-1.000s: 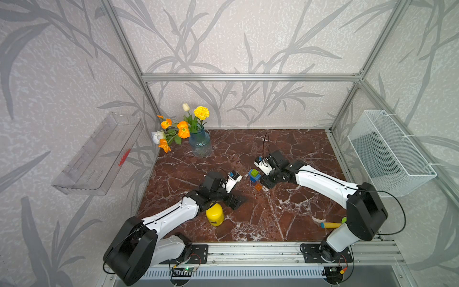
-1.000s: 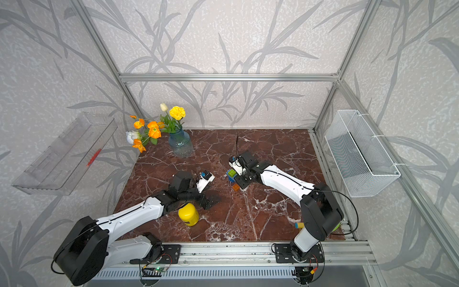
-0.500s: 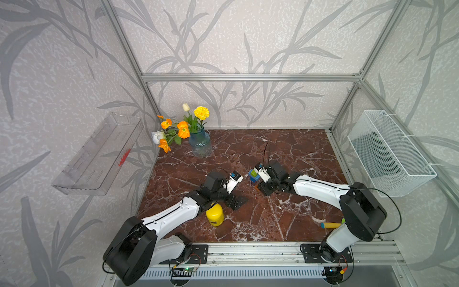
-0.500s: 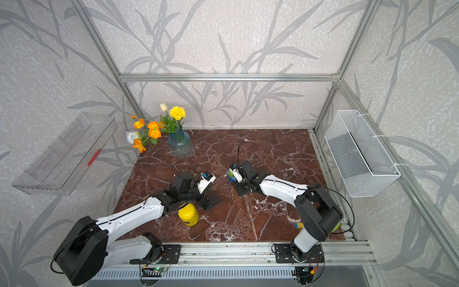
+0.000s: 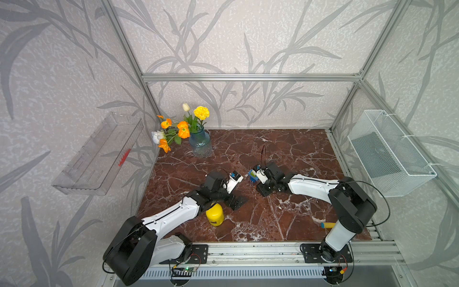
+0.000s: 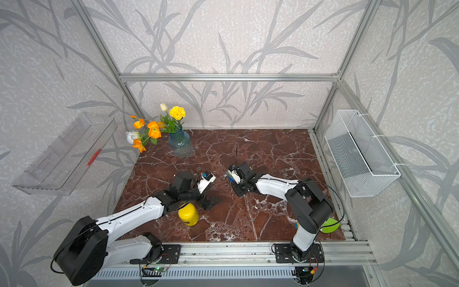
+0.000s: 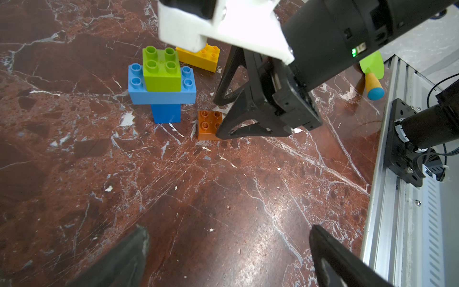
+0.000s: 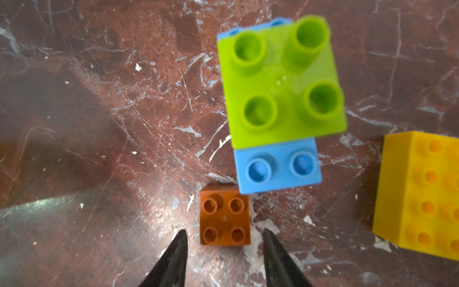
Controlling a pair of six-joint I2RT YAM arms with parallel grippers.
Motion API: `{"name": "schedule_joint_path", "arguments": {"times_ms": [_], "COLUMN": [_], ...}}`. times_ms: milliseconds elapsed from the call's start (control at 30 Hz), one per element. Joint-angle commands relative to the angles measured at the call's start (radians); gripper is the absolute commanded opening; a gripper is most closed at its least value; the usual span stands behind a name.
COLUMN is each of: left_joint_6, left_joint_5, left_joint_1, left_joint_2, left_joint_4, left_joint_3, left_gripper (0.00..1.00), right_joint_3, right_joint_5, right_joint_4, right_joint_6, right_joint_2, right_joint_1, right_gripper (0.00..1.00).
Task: Assemble the letter f with lego
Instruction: Pick up the lego brick from the center of the board.
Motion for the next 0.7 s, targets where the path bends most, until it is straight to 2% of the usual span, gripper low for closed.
{"name": "schedule_joint_path", "arguments": {"times_ms": [0, 333, 667], "left_joint_6": [0.012, 0.012, 0.011], "left_joint_5": [-0.004, -0.001, 0.001], "left_joint_1": [-0.002, -0.002, -0.003], "left_joint_2": [-0.003, 0.003, 0.006], "left_joint_4": [-0.003, -0.003, -0.004], "left_joint_3": [0.020, 0.023, 0.024], "left_gripper": [0.99, 1.00, 0.99], "right_joint_3": [0.024, 0.039, 0.051], "right_joint_5": [-0.008, -0.004, 0.000], "right_joint_4": [0.015, 0.018, 0.004], "right_joint_6": [0.003, 0.001, -0.007], "right_joint_2": [0.024, 0.051, 0.061], "right_joint_1": [0.002, 0.002, 0.002], "right_gripper": [0.49, 0.47, 0.40]}}
